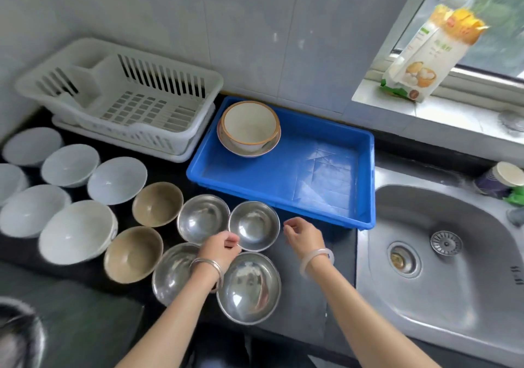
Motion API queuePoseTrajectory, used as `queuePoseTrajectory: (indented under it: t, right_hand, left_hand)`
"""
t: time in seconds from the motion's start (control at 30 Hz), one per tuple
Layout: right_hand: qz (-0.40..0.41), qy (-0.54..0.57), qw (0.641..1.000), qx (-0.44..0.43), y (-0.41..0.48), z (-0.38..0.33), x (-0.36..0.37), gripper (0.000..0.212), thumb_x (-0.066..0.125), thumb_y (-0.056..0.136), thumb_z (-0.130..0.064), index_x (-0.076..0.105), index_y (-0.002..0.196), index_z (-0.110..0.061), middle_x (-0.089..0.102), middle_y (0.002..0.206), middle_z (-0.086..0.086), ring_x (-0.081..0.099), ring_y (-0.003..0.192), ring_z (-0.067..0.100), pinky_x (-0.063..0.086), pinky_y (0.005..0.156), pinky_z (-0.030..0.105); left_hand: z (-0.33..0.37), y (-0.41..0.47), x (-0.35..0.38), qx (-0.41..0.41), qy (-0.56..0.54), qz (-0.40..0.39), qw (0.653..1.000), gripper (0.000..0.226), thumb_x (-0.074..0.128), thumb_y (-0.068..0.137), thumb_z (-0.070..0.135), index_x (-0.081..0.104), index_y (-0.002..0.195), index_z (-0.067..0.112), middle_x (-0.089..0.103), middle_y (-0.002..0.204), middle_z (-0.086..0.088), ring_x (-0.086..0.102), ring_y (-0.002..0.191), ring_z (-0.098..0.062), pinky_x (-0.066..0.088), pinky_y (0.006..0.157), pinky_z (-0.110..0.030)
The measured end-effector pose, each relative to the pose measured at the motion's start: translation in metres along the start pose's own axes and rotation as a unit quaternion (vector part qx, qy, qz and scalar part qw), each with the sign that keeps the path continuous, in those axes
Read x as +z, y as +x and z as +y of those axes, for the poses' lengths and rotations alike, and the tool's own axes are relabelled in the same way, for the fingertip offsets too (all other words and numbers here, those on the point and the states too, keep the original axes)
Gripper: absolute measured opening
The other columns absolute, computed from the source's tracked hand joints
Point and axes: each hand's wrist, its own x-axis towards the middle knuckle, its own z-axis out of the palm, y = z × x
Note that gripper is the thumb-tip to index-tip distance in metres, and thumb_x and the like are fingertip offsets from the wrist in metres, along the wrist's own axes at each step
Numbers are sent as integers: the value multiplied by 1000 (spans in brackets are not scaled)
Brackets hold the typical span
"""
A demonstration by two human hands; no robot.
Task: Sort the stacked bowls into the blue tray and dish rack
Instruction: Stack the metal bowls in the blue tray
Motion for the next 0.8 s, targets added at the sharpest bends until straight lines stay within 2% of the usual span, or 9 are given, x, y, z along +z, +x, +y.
queuePoseTrajectory:
  t: [0.07, 0.13, 0.27, 0.4, 0.5, 0.63, 0.7, 0.77, 0.8]
  right_hand:
    - [-22, -19, 999, 15, -3, 1, 6, 18, 52, 86, -27, 65, 98, -22, 68, 86, -3, 67, 79, 19, 48, 68, 26]
    - [-34, -11, 999, 33, -2, -2, 12, 16, 54, 87, -29, 65, 95, -22, 68, 83, 1, 67, 77, 23, 53, 73, 30]
    - [-45, 76, 991, 100, 1, -11, 18, 10, 55, 89, -16, 63, 83, -17, 70, 75, 6, 70, 66, 21, 59, 75, 37]
    - [-26, 126, 983, 133, 1, -12, 10, 15, 53, 85, -2, 66, 78, -5, 72, 84, 13, 72, 65, 22, 61, 67, 31]
    - [-23, 134, 981, 140, -4, -10, -3, 16, 52, 83, -1, 67, 79, -3, 72, 68, 7, 71, 57, 20, 60, 64, 28]
    - [-27, 137, 982, 125, -12, -5, -24, 19, 53, 81, -4, 67, 70, -10, 67, 47, -4, 71, 56, 17, 59, 73, 31]
    - [-17, 134, 985, 107, -16, -4, -36, 18, 54, 81, -6, 68, 72, -11, 67, 48, -5, 70, 54, 13, 59, 65, 26]
    - [-4, 122, 989, 84, -21, -1, -45, 17, 56, 82, -6, 69, 74, -13, 68, 57, -2, 69, 51, 10, 57, 54, 21]
    - [3, 106, 992, 71, -24, 1, -48, 17, 56, 82, -7, 69, 74, -14, 68, 60, -1, 68, 51, 10, 57, 54, 21]
  left_hand:
    - [-7, -5, 6, -3, 36, -6, 999, 21, 63, 80, 5, 64, 101, 11, 68, 103, -6, 62, 97, -17, 45, 88, -26]
    - [-11, -7, 10, -1, 83, -8, 997, 23, 60, 80, 3, 65, 101, 12, 69, 104, -4, 62, 100, -18, 46, 91, -27]
    - [-12, -8, 15, -1, 134, 9, 991, 29, 50, 84, 1, 68, 100, 17, 69, 104, 1, 60, 93, -14, 43, 79, -22]
    - [-11, -6, 16, -4, 127, 14, 992, 27, 52, 87, 5, 68, 104, 17, 71, 103, -1, 56, 84, -11, 40, 77, -20]
    - [-14, -4, 15, -6, 119, 7, 993, 25, 56, 86, 8, 68, 106, 16, 71, 104, -3, 62, 93, -16, 40, 78, -20]
    - [-10, 0, 16, -13, 71, -1, 997, 23, 60, 86, 16, 68, 108, 16, 70, 107, -4, 63, 100, -22, 49, 88, -30]
    - [-6, 2, 18, -15, 37, 4, 999, 23, 61, 86, 17, 67, 108, 14, 69, 109, -5, 62, 103, -23, 48, 92, -34]
    - [-1, 4, 21, -7, 9, 19, 1000, 22, 62, 86, 16, 68, 106, 13, 69, 108, -6, 62, 102, -22, 47, 91, -32]
    - [2, 5, 24, -2, -9, 24, 1000, 21, 62, 85, 15, 68, 106, 13, 70, 108, -7, 62, 99, -20, 47, 89, -30]
